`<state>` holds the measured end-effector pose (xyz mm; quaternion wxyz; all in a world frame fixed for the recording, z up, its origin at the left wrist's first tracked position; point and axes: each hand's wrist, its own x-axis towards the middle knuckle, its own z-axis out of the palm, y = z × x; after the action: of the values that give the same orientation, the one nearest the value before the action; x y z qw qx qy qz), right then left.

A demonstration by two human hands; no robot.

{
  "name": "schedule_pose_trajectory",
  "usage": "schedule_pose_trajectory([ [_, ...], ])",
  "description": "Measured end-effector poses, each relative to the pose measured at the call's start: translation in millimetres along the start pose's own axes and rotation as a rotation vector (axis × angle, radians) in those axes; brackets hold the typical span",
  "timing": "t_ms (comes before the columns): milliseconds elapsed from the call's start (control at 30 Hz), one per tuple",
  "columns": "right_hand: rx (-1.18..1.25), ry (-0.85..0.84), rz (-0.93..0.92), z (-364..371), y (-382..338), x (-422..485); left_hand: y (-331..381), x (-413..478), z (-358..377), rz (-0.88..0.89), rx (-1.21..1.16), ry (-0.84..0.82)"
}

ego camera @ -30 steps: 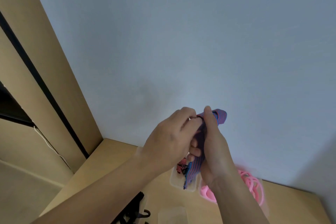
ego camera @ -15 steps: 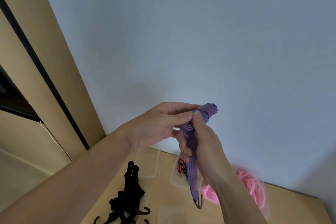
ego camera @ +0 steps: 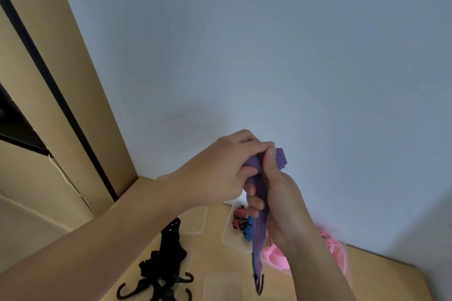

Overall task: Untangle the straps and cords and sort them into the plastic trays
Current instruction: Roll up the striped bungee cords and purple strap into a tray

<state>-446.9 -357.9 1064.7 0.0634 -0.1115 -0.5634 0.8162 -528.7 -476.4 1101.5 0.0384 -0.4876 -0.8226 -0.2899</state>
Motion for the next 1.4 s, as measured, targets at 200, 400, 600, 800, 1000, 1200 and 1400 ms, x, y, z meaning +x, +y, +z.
schedule_pose_trajectory([
  [200,0.077,0.046,0.033,-7,-4,-1,-7,-5,1,0.148,0.207,0.116],
  [400,0.148,0.048,0.056,-2,-3,-4,-5,-14,9,0.079,-0.031,0.166],
  [600,0.036,0.101,-0.056,1,-6,-6,-4,-14,4,-0.354,-0.517,0.12],
  [800,-0.121,0.192,-0.251,4,5,-7,5,-7,-7,-0.571,-1.123,0.161],
  [1000,-0.167,0.296,-0.331,4,10,-7,1,-6,-5,-0.676,-1.303,0.131],
  [1200,0.179,0.174,-0.063,8,-4,-9,-6,-7,18,-0.235,-0.325,0.437],
  [1400,0.152,0.152,0.073,8,-16,-5,-25,-16,27,0.281,0.303,0.563],
])
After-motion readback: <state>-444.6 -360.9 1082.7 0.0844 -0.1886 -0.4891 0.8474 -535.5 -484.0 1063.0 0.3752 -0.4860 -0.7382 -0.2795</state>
